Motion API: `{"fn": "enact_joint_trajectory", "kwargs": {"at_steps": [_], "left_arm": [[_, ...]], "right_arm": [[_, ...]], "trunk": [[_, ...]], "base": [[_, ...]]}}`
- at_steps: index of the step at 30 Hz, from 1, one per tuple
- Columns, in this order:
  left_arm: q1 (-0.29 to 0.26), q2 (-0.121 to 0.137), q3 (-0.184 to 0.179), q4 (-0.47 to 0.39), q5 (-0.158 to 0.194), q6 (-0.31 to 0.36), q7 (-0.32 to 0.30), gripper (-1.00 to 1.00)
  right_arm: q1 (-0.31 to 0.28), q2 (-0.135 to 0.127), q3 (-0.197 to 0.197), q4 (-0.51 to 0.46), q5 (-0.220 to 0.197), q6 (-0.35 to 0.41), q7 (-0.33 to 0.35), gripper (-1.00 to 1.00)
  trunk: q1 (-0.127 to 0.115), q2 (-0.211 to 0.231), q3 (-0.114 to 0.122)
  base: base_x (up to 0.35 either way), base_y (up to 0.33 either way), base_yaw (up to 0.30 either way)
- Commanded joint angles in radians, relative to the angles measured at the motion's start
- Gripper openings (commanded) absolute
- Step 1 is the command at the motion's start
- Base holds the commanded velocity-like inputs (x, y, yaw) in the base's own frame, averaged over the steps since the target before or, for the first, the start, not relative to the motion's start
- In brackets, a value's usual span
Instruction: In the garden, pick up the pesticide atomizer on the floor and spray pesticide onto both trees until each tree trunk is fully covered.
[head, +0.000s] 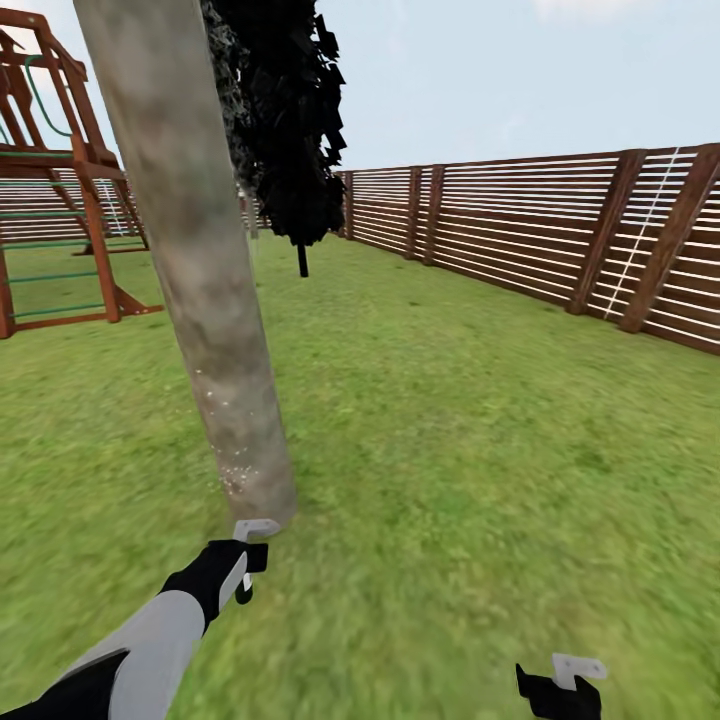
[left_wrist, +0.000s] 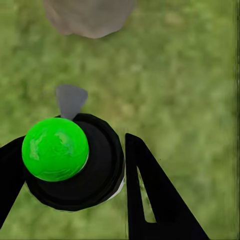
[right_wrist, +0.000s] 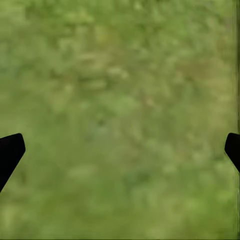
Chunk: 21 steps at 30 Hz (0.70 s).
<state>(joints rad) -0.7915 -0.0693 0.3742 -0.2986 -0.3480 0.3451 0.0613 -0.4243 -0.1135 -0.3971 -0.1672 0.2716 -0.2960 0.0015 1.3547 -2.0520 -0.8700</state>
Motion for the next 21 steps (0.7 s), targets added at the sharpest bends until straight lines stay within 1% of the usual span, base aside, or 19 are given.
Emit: {"fn": "enact_joint_trajectory", "kwargs": {"at_steps": [1, 3, 6, 14, 21], "left_arm": [[0.0, 0.0, 0.0, 0.0, 0.0, 0.0, 0.0, -1.0], [0.0, 0.0, 0.0, 0.0, 0.0, 0.0, 0.0, -1.0], [0.0, 0.0, -0.001, 0.0, 0.0, 0.0, 0.0, -1.0], [0.0, 0.0, -0.001, 0.0, 0.0, 0.0, 0.0, -1.0], [0.0, 0.0, 0.0, 0.0, 0.0, -0.001, 0.0, -1.0]], "right_arm": [[0.001, 0.0, 0.0, 0.0, 0.0, 0.0, 0.0, 1.0], [0.0, 0.0, 0.0, 0.0, 0.0, 0.0, 0.0, 1.0], [0.0, 0.0, 0.0, 0.0, 0.0, 0.0, 0.0, 1.0], [0.0, 0.0, 0.0, 0.0, 0.0, 0.0, 0.0, 1.0], [0.001, 0.0, 0.0, 0.0, 0.0, 0.0, 0.0, 1.0]], "trunk": [[0.0, 0.0, 0.0], [0.0, 0.0, 0.0], [0.0, 0.0, 0.0], [0.0, 0.0, 0.0], [0.0, 0.0, 0.0]], "base": [[0.122, -0.269, 0.0], [0.121, -0.269, 0.057], [0.121, -0.269, 0.202], [0.109, -0.269, 0.272], [0.012, -0.269, 0.277]]}}
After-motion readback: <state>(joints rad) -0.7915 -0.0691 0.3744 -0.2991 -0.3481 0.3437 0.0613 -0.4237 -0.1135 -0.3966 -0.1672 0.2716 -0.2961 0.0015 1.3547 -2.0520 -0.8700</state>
